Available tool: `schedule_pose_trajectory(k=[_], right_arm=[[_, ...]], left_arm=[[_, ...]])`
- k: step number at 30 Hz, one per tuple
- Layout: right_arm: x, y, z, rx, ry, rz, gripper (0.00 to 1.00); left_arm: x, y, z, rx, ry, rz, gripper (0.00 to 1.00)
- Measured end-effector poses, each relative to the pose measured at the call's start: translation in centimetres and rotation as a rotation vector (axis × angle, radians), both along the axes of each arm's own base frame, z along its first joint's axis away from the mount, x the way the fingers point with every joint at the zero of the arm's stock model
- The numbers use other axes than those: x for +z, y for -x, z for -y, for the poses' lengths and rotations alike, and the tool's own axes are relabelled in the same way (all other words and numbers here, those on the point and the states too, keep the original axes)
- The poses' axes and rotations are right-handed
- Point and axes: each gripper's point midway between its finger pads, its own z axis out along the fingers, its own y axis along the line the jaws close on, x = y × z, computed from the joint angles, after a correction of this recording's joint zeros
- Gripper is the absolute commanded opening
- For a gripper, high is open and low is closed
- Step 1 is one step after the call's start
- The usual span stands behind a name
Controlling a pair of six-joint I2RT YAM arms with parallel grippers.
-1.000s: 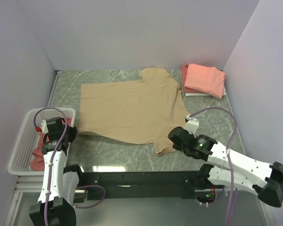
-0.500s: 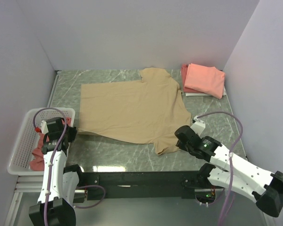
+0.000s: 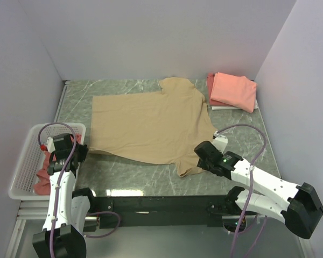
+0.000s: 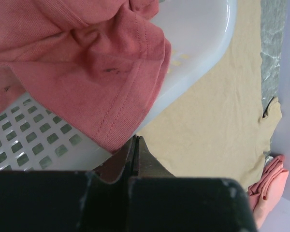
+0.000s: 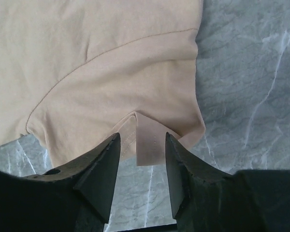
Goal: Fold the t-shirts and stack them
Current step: Fold the tshirt
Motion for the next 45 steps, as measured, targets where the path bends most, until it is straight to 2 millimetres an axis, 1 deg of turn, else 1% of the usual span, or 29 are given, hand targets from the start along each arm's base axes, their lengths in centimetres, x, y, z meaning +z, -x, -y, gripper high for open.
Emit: schedule_pose_trajectory(k=[6,7,8,10,11,12,15,17,20,22,27,29,32,35,38,39,40,42,43,45], right_arm=[[-1.1,0.5,-0.4,0.020,0.053,-0.041,0.50],[-1.2,0.6,-0.3,0.017,0.060,-0.047,0.49],[-1.4,0.7,-0.3,0.018,0.068,-0.052,0.45],[-1.5,0.8,-0.1,0.009,0.078,-0.056,0.36],[-1.6,0.8,-0.1,0.005,0.079,-0.059,0.20],[-1.6,0.9,0.0,0.004,0.083,-0.060,0.12],[-1.6,1.0,-0.1,-0.005,0.078,-0.058,0.07],[-1.5,1.1,-0.1,-0.003,0.077,-0.059,0.00],[-1.3,1.3,-0.3,0.002,0.065,-0.052,0.00],[-0.9,1.8,-0.6,0.022,0.053,-0.047,0.00],[0.3,3.5,-1.9,0.092,-0.022,-0.033,0.00],[0.7,4.5,-2.8,0.132,-0.059,-0.036,0.00],[0.8,5.6,-3.8,0.171,-0.089,-0.051,0.00],[0.8,6.2,-4.3,0.181,-0.104,-0.059,0.00],[1.0,6.0,-3.9,0.164,-0.096,-0.049,0.00],[1.5,5.7,-3.6,0.152,-0.086,-0.040,0.00],[2.3,5.1,-3.5,0.136,-0.086,-0.020,0.00],[4.4,3.4,-3.6,0.104,-0.100,0.030,0.00],[5.9,2.0,-3.5,0.080,-0.110,0.063,0.00],[8.1,-0.6,-3.2,0.035,-0.116,0.126,0.00]], left_arm=[[0.0,0.0,0.0,-0.002,0.000,0.000,0.01],[0.0,0.0,0.0,-0.002,0.000,0.000,0.01],[0.0,0.0,0.0,-0.002,0.000,0.000,0.01],[0.0,0.0,0.0,-0.002,0.000,0.000,0.01],[0.0,0.0,0.0,-0.003,0.000,0.000,0.01],[0.0,0.0,0.0,-0.003,-0.001,0.000,0.01],[-0.1,0.0,0.0,-0.005,-0.001,-0.003,0.01],[-0.1,0.0,0.1,-0.006,0.000,-0.004,0.01],[-0.1,0.0,0.1,-0.007,0.001,-0.005,0.01],[-0.1,0.0,0.1,-0.008,0.001,-0.005,0.01],[-0.1,-0.1,0.0,-0.008,0.001,-0.014,0.01],[-0.1,-0.2,0.0,-0.008,0.002,-0.019,0.01],[0.0,-0.3,0.0,-0.007,0.002,-0.023,0.01],[-0.1,-0.3,0.0,-0.007,0.003,-0.027,0.01],[-0.1,-0.3,-0.1,-0.006,0.001,-0.027,0.01],[-0.1,-0.3,-0.1,-0.006,0.002,-0.029,0.01],[-0.1,-0.3,-0.1,-0.006,0.002,-0.031,0.01],[-0.1,-0.5,-0.1,-0.006,0.004,-0.036,0.01],[-0.2,-0.6,-0.2,-0.006,0.006,-0.041,0.01],[-0.2,-0.9,-0.2,-0.008,0.010,-0.049,0.01]])
